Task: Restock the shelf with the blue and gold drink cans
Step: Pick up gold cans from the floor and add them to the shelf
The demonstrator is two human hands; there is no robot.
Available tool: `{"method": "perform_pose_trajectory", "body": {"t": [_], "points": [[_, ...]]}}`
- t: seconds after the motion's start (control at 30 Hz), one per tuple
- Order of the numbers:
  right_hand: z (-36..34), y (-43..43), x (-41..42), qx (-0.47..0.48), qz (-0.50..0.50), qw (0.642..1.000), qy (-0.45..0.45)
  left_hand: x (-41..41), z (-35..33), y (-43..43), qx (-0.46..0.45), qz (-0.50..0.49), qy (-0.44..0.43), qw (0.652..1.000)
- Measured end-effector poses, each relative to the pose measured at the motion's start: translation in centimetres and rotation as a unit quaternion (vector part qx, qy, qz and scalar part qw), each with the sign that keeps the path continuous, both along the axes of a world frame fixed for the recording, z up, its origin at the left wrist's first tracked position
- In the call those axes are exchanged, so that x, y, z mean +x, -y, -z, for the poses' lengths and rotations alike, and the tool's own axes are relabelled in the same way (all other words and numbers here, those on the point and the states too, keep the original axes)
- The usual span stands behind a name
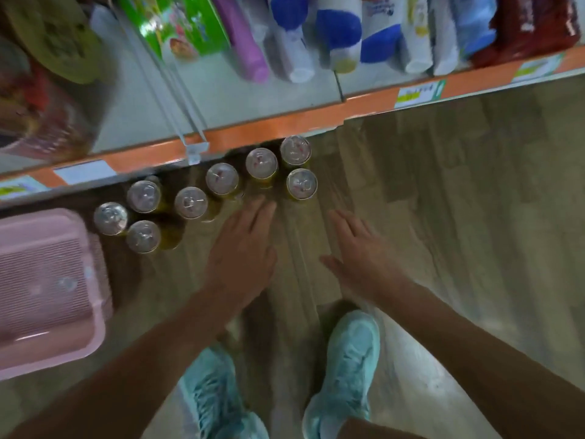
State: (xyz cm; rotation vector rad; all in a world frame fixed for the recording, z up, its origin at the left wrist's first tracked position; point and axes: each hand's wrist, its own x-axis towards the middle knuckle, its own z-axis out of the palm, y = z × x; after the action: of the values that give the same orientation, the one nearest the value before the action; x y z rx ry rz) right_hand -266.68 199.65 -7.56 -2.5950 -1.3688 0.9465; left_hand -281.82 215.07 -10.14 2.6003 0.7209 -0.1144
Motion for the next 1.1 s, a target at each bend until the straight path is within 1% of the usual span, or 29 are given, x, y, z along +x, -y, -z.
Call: {"method": "perform_pose_trajectory", "body": {"t": [0.07,0.17,0.27,0.33,0.5,0.6,0.7,0.8,0.97,1.03,1.1], "points": [[2.5,-1.1,0.8,0.012,0.000,1.000,0.015,0.7,2.3,-1.4,0.007,-0.001,-0.006,1.000],[5.4,-3.3,1.8,0.037,0.013,0.999,0.038,2.5,4.3,-3.3,0.032,0.008,0.021,0.999],[7.7,-5.3,2.7,0.089,0.029,0.993,0.069,4.4,5.7,-5.0,0.060,0.018,0.037,0.997],[8.8,-6.3,2.9,0.116,0.039,0.990,0.074,5.3,6.4,-5.8,0.084,0.020,0.040,0.995],[11.3,-7.6,2.3,0.147,0.079,0.982,0.086,6.0,8.0,-5.8,0.153,0.034,0.040,0.987],[11.5,-7.7,2.1,0.166,0.115,0.978,0.054,6.3,8.3,-5.7,0.177,0.036,0.039,0.983],[11.1,-7.6,2.2,0.169,0.124,0.977,0.034,6.6,8.2,-5.5,0.184,0.029,0.030,0.982],[10.9,-6.9,2.2,0.165,0.116,0.979,0.028,6.7,7.9,-5.2,0.179,0.030,0.038,0.983],[11.1,-5.1,2.6,0.165,0.123,0.978,0.037,7.9,7.8,-5.1,0.189,0.070,0.057,0.978],[10.7,-4.6,2.8,0.161,0.135,0.977,0.040,8.7,7.7,-5.3,0.209,0.087,0.051,0.973],[10.3,-4.1,3.4,0.149,0.147,0.977,0.042,9.5,7.7,-5.5,0.224,0.092,0.021,0.970]]}}
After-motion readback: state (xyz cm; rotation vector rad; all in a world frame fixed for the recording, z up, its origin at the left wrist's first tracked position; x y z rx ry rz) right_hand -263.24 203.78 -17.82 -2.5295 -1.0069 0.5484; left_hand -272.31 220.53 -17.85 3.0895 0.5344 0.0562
